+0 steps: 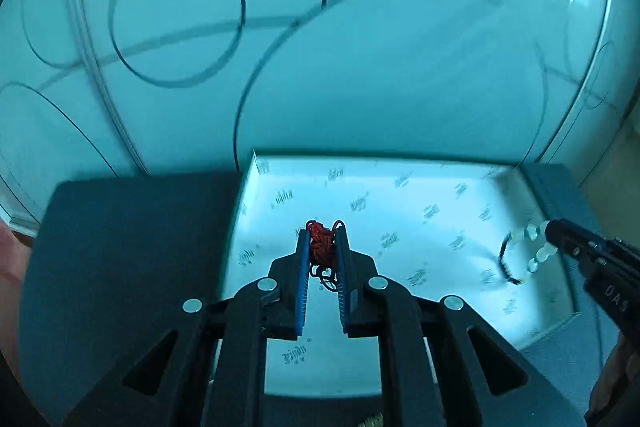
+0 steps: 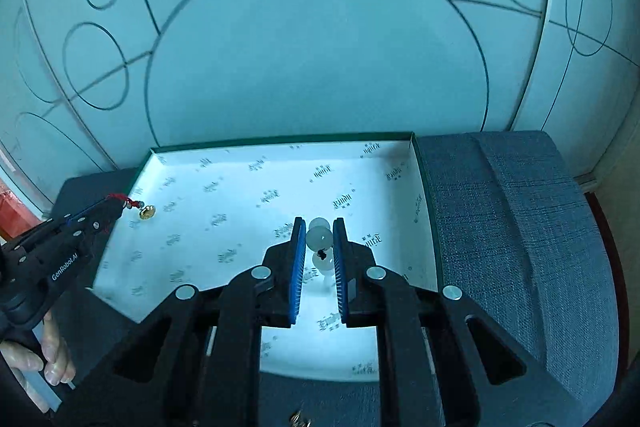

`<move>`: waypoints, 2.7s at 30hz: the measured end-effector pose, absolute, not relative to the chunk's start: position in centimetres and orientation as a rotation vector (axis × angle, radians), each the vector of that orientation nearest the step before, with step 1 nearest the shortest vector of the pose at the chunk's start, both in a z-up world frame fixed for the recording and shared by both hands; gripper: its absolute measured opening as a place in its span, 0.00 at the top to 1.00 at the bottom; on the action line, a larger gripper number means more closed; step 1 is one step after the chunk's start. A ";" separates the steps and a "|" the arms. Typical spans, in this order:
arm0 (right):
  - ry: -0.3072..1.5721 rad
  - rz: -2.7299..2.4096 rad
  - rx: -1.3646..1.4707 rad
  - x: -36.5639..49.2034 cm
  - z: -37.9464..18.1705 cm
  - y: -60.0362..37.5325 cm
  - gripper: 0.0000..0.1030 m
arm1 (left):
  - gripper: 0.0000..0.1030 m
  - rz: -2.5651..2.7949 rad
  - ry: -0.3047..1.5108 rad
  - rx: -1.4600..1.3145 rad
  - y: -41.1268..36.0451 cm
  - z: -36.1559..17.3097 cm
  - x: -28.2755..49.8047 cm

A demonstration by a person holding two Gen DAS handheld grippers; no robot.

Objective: Organize jewelry
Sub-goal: 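Carry both pieces into the green box while both grippers open to release them, then withdraw both open grippers from the box back over the table, then grasp the red bead string with the left gripper while the right grasps the gold chain brooch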

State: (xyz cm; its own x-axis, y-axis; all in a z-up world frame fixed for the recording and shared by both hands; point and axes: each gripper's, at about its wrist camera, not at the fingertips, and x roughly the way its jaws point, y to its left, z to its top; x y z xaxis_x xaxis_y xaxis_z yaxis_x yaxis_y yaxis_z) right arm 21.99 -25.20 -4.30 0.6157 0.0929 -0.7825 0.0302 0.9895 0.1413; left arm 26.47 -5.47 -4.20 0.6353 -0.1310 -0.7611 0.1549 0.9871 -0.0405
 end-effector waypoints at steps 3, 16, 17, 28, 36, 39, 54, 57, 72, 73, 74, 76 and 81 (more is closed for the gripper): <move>0.948 0.032 0.140 23.0 -6.2 -25.0 0.87 | 0.88 -0.170 0.902 0.045 -5.8 -6.2 27.4; 0.954 0.027 0.146 22.9 -6.9 -24.8 0.63 | 0.39 -0.183 0.928 0.042 -5.5 -7.2 27.2; 0.936 0.029 0.146 22.4 -6.1 -24.9 0.63 | 0.38 -0.187 0.922 0.042 -5.2 -6.7 26.8; 0.863 0.055 0.174 14.1 -1.2 -26.3 0.63 | 0.32 -0.159 0.895 0.019 -1.2 -3.0 18.7; 0.933 0.057 0.156 7.4 -3.6 -25.8 0.63 | 0.32 -0.150 0.916 -0.029 0.9 -3.7 12.3; 0.944 0.057 0.127 5.4 -4.4 -25.3 0.63 | 0.32 -0.154 0.933 -0.036 1.1 -4.8 10.1; 0.980 0.074 0.109 2.4 -6.5 -24.5 0.63 | 0.32 -0.163 0.987 -0.038 0.7 -7.8 6.3; 0.988 0.072 0.113 2.4 -6.8 -24.7 0.63 | 0.32 -0.175 0.980 -0.027 0.2 -7.6 6.2; 0.986 0.080 0.125 2.3 -6.7 -25.0 0.63 | 0.44 -0.219 1.019 0.010 -2.1 -9.4 6.8; 0.986 0.081 0.125 2.3 -6.7 -25.0 0.63 | 0.47 -0.218 1.025 0.009 -2.1 -9.6 6.9; 0.987 0.084 0.126 2.3 -6.7 -24.9 0.63 | 0.48 -0.219 1.029 0.012 -2.2 -9.7 7.0; 0.987 0.088 0.126 2.4 -6.7 -24.8 0.63 | 0.49 -0.221 1.029 0.022 -2.4 -9.9 7.1; 0.991 0.094 0.123 2.4 -6.9 -24.6 0.63 | 0.61 -0.220 1.024 0.050 -3.0 -10.1 7.3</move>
State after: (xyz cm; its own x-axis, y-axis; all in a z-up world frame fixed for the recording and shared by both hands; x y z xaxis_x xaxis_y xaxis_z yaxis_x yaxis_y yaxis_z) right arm 2.44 -24.61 -6.87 0.5446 0.1350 -0.8278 -0.0232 0.9890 0.1460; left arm 7.33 -3.04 -10.08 0.4997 -0.1587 -0.8515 0.2050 0.9768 -0.0617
